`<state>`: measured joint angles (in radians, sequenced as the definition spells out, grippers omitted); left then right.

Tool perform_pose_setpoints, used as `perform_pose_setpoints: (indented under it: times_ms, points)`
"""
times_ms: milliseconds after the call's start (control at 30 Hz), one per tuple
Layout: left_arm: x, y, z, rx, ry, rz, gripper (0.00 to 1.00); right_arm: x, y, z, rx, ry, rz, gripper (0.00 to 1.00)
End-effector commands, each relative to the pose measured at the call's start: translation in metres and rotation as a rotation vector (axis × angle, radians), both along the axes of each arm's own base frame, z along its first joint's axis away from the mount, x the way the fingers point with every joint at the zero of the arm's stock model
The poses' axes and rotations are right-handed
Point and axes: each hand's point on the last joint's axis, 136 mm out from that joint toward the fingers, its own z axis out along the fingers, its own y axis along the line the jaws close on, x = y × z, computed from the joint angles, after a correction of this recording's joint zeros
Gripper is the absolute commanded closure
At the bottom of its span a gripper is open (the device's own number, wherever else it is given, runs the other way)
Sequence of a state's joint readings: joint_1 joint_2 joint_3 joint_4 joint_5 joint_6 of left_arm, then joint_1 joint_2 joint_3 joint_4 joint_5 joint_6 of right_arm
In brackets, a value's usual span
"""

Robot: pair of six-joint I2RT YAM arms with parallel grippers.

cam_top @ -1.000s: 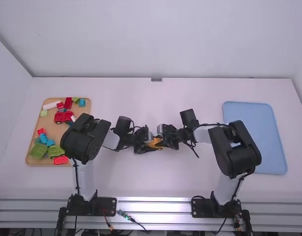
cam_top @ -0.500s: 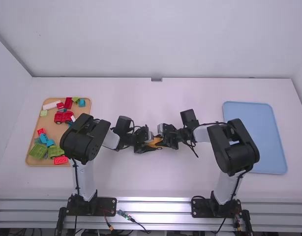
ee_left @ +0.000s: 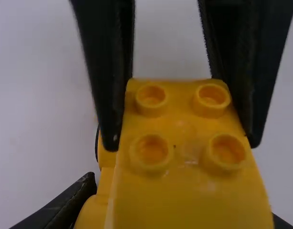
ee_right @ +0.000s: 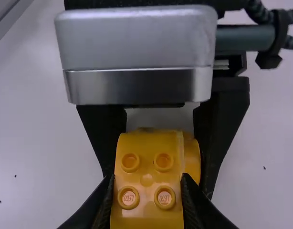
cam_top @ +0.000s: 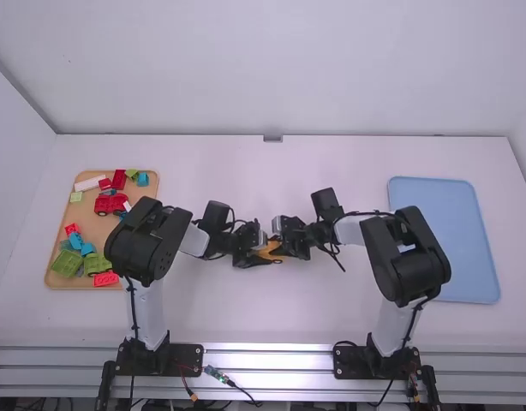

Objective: Assemble lego blocks to make yellow taxi

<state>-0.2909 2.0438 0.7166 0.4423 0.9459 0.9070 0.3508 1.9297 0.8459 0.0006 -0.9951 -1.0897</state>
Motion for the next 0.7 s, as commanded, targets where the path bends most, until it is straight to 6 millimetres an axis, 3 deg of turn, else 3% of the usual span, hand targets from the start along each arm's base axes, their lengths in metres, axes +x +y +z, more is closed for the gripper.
perform_pose_setpoints:
  times_ms: [0, 667]
  points:
    - [-0.023, 0.0115, -0.0358, 0.106, 0.114, 0.02, 0.92, 0.0026, -0.002, -0.0102, -0.033, 0.004, -0.008, 1.0]
    - [-0.0158, 0.0086, -0.03, 0.065, 0.069, 0.055, 0.94, -0.0049, -0.0069, -0.0181, -0.02, 0.049, -0.054, 1.0]
